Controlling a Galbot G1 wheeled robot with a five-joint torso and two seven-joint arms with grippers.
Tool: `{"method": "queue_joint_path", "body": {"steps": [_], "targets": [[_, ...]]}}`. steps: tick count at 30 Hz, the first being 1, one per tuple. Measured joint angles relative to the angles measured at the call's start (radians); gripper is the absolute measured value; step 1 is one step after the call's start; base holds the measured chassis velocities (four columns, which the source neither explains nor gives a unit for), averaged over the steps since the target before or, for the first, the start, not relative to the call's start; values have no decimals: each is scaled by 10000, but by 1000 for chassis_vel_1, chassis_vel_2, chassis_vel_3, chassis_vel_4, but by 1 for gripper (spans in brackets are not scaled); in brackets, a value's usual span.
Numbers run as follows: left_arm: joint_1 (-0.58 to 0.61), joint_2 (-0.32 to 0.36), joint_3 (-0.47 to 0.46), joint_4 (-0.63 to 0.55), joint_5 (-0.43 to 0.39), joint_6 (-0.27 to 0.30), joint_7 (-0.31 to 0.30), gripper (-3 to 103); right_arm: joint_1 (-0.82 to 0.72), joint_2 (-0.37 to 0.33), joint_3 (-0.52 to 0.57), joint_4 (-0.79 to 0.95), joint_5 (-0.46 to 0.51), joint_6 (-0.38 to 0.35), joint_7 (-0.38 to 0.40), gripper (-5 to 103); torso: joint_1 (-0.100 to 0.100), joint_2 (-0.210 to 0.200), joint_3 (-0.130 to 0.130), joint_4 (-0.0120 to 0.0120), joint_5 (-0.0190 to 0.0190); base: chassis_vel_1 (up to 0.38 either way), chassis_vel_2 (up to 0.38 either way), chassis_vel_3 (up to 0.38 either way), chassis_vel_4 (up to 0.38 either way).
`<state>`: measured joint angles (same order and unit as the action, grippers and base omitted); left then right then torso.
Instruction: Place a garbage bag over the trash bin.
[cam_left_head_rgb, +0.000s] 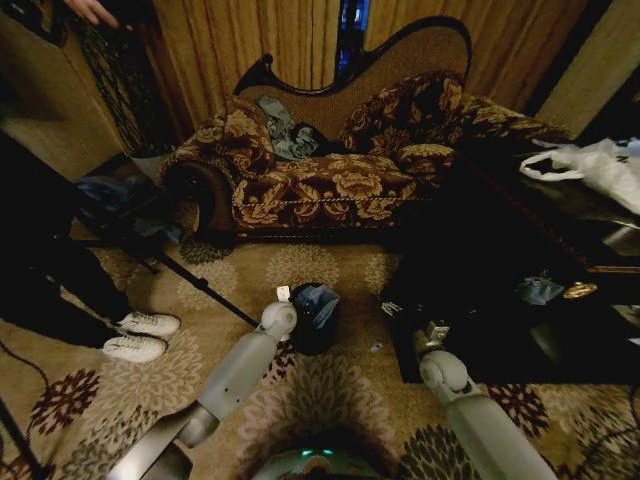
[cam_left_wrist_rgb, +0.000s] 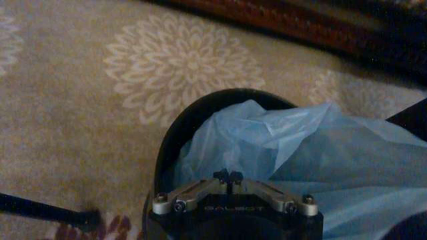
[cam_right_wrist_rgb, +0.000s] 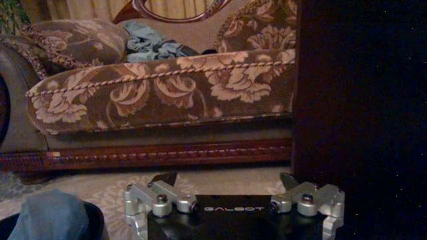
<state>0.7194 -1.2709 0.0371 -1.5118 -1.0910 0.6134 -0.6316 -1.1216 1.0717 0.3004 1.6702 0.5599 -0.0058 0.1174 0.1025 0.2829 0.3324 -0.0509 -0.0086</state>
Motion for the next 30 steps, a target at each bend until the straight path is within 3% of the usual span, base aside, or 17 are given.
{"method": "queue_joint_path", "body": {"steps": [14,19,30], "targets": [[1418,244,-1112,-1549,1217,-630,-27,0,-127,-118,31,76,-10,8,106,100,-1,0,0,1,0,0,0,0,0],[1661,231,-1462,-1637,1696,-1085,-66,0,-214,-72,4,13,-59,51,104,100,0,0,0,1,0,0,0,0,0],[1891,141,-1817,-1387,1857,-1640,-207,0,-300,-130,-39,42,-67,65,105,100,0,0,0,0,1,0,0,0,0]]}}
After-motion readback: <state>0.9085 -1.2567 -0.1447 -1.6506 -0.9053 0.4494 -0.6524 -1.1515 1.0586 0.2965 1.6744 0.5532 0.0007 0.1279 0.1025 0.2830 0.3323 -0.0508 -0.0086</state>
